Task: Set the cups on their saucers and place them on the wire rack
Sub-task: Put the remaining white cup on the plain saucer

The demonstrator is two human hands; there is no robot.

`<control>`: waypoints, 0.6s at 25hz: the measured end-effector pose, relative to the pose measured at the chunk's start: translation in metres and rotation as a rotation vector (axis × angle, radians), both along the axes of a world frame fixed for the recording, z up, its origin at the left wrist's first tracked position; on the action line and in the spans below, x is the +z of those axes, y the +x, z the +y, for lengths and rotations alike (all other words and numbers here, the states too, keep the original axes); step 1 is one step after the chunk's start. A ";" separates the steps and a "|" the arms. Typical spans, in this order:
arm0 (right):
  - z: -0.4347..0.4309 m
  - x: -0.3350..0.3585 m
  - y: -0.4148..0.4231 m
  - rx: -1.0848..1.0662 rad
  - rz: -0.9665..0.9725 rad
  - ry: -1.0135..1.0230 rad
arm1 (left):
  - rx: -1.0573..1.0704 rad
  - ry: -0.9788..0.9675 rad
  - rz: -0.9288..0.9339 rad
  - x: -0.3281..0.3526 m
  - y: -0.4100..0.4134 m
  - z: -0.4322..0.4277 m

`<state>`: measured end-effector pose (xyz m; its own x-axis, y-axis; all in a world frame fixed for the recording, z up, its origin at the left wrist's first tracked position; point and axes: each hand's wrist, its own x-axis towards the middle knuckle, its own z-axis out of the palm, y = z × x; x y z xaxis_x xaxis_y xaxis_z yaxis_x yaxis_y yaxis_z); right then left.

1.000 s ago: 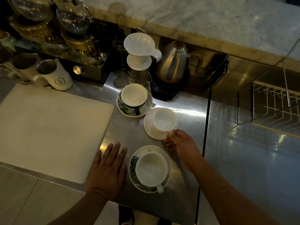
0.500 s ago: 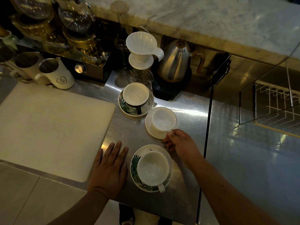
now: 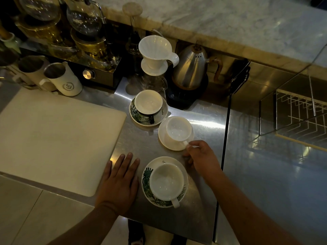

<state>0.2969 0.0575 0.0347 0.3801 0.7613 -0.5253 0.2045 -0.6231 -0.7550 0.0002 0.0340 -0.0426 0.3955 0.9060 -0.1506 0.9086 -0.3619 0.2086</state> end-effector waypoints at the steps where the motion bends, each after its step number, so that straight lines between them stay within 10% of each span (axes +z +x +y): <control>1: -0.006 -0.001 0.004 0.007 -0.022 -0.002 | 0.002 -0.004 0.008 -0.001 0.000 0.000; 15: -0.093 -0.006 -0.022 0.331 -0.124 -0.040 | 0.036 -0.137 -0.214 0.026 0.013 0.001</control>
<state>0.2753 -0.0353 0.0288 0.1789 0.8335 -0.5228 0.4890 -0.5364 -0.6878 0.0127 0.0350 -0.0163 0.3992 0.8971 -0.1894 0.8505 -0.2851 0.4421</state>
